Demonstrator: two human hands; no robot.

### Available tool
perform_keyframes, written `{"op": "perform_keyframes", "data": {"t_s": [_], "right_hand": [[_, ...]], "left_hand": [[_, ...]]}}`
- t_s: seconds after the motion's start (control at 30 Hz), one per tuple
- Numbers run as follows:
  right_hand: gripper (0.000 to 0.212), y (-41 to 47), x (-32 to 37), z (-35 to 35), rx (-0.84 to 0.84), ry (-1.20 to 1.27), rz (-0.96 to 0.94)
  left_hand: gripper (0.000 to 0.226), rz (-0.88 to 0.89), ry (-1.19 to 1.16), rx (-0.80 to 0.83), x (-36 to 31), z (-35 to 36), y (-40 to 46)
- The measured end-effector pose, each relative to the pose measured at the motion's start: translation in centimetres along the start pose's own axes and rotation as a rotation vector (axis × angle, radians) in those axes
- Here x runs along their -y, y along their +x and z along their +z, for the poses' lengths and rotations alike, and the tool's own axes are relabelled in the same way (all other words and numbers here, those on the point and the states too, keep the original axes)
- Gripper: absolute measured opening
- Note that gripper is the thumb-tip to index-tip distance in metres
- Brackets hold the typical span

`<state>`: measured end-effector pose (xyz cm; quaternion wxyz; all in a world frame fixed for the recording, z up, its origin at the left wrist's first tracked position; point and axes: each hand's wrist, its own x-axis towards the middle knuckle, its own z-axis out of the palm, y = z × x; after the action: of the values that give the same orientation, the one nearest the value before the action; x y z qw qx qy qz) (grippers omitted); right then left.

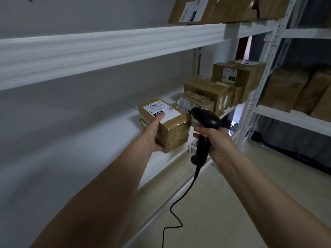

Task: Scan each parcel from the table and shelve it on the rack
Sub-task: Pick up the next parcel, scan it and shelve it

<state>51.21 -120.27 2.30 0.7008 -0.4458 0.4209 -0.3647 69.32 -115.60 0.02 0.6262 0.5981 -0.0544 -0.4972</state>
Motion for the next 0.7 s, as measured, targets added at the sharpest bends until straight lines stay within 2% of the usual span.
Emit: {"op": "perform_keyframes", "data": {"t_s": [0.27,0.4,0.5,0.63,0.7], "right_hand": [[0.017,5.9,2.4,-3.0,0.091,-0.010,0.070],[0.019,7.8,3.0,-4.3,0.132,-0.020,0.101],[0.021,8.8,3.4,-5.1,0.173,-0.029,0.124],[0.023,9.5,3.6,-5.4,0.230,-0.012,0.145],[0.022,9.6,3.5,-5.2,0.276,0.002,0.144]], "left_hand": [[0.038,0.012,0.064,-0.098,-0.8,5.2,2.0],[0.053,0.065,0.124,-0.201,-0.7,6.5,4.1],[0.052,0.061,0.140,-0.200,-0.6,7.1,4.6],[0.071,0.062,0.145,-0.170,-0.4,6.9,4.8],[0.067,0.075,0.107,-0.180,-0.2,6.5,4.5]]}}
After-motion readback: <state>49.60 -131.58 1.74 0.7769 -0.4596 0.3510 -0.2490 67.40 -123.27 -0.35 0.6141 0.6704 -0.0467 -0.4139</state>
